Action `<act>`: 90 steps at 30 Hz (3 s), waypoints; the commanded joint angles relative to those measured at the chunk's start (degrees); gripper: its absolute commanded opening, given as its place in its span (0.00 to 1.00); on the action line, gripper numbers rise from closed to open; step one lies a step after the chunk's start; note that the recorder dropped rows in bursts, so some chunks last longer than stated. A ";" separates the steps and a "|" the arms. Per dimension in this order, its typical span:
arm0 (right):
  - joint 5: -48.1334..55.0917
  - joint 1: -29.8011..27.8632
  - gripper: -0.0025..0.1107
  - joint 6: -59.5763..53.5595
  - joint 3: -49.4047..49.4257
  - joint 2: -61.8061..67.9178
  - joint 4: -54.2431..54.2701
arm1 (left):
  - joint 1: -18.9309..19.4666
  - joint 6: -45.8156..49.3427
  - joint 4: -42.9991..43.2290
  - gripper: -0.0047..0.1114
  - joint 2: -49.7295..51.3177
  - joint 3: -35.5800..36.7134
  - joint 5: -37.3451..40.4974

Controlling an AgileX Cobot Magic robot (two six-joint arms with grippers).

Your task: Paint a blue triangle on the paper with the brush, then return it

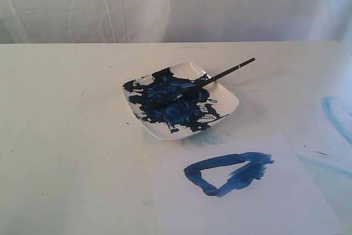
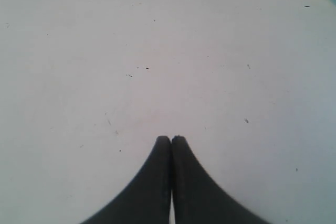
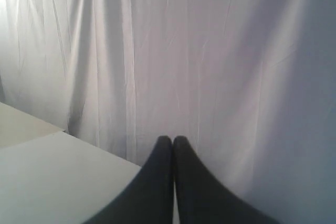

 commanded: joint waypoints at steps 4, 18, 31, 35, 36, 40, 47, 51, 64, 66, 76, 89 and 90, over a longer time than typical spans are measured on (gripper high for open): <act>10.78 0.10 0.02 1.72 2.30 -11.92 -0.20 | 0.27 -0.53 -0.42 0.04 -0.28 0.16 0.54; 27.00 8.74 0.02 7.39 25.57 -30.78 -0.20 | 0.27 -0.53 -0.42 0.04 -0.28 0.16 0.54; 25.98 8.74 0.02 10.68 27.05 -32.11 11.08 | 0.27 -0.53 -0.42 0.04 -0.28 0.16 0.54; 27.02 8.62 0.02 13.60 27.14 -32.11 1.52 | 0.27 -0.53 -0.42 0.04 -0.28 0.16 0.54; 26.07 8.62 0.02 13.47 27.28 -32.11 -0.20 | 0.27 -0.53 -0.42 0.04 -0.28 0.16 0.54; 28.27 8.62 0.02 13.45 29.88 -32.11 -0.20 | 0.27 -0.53 -0.42 0.04 -0.28 0.16 0.54; 33.43 8.62 0.02 13.45 34.47 -32.11 40.75 | 0.27 -0.53 -0.42 0.04 -0.28 0.16 0.54; 32.83 8.62 0.02 13.63 36.64 -32.11 54.00 | 0.27 -0.53 -0.42 0.04 -0.28 0.16 0.54; 35.88 8.62 0.02 -8.47 45.06 -32.11 76.32 | 0.27 -0.53 -0.42 0.04 -0.28 0.16 0.54; 35.88 8.62 0.02 -24.47 47.30 -32.11 89.46 | 0.27 -0.53 -0.42 0.04 -0.28 0.16 0.54; 56.79 8.62 0.02 -99.33 49.65 -32.11 101.62 | 0.27 -0.53 -0.42 0.04 -0.28 0.16 0.54; 62.31 7.45 0.02 -111.00 49.65 -32.11 101.62 | 0.27 -0.53 -0.42 0.04 -0.28 0.16 0.54; 62.31 6.75 0.02 -109.98 49.65 -32.11 101.62 | 0.27 -0.53 -0.42 0.04 -0.28 0.16 0.54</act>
